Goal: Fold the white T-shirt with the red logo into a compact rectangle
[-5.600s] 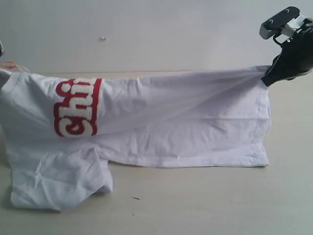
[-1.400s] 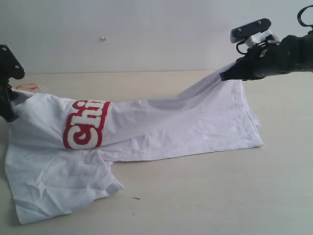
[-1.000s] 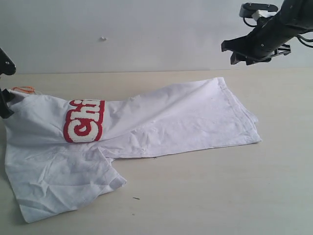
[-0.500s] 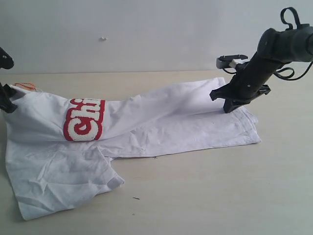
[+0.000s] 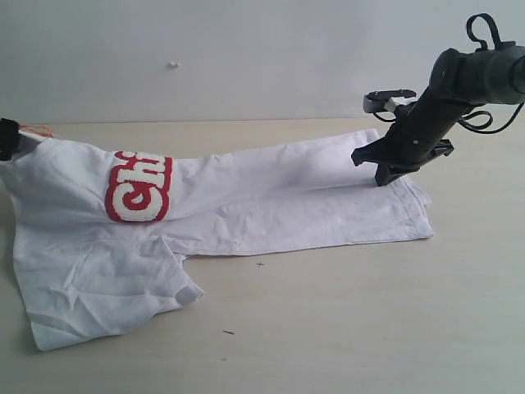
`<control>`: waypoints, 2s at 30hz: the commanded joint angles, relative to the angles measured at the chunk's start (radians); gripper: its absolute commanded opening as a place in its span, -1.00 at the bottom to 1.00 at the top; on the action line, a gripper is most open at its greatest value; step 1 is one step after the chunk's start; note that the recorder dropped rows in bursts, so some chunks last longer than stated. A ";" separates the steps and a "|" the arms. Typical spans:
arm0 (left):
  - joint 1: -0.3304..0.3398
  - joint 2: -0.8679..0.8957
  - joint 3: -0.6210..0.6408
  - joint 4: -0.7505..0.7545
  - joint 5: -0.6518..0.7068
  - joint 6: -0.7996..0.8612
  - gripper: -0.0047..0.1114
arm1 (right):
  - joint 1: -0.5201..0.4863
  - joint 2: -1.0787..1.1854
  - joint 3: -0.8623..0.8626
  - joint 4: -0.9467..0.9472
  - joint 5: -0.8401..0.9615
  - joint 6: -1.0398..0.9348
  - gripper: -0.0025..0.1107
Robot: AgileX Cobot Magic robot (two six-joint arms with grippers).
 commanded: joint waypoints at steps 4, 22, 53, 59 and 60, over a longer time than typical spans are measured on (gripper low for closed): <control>0.000 0.003 -0.014 -0.019 0.081 -0.057 0.52 | -0.001 0.040 0.011 -0.050 0.037 0.001 -0.96; -0.003 -0.051 -0.074 -0.172 0.145 -0.021 0.52 | -0.001 0.040 0.011 -0.054 0.039 0.001 -0.96; 0.096 -0.090 -0.189 -0.944 0.451 0.576 0.54 | -0.001 0.040 0.011 -0.095 0.115 0.001 -0.96; 0.152 -0.090 -0.189 -1.023 0.660 0.689 0.54 | -0.001 0.040 0.011 -0.095 0.117 0.001 -0.96; 0.157 -0.090 -0.189 -1.041 0.670 0.699 0.54 | -0.001 0.040 0.011 -0.095 0.119 0.001 -0.96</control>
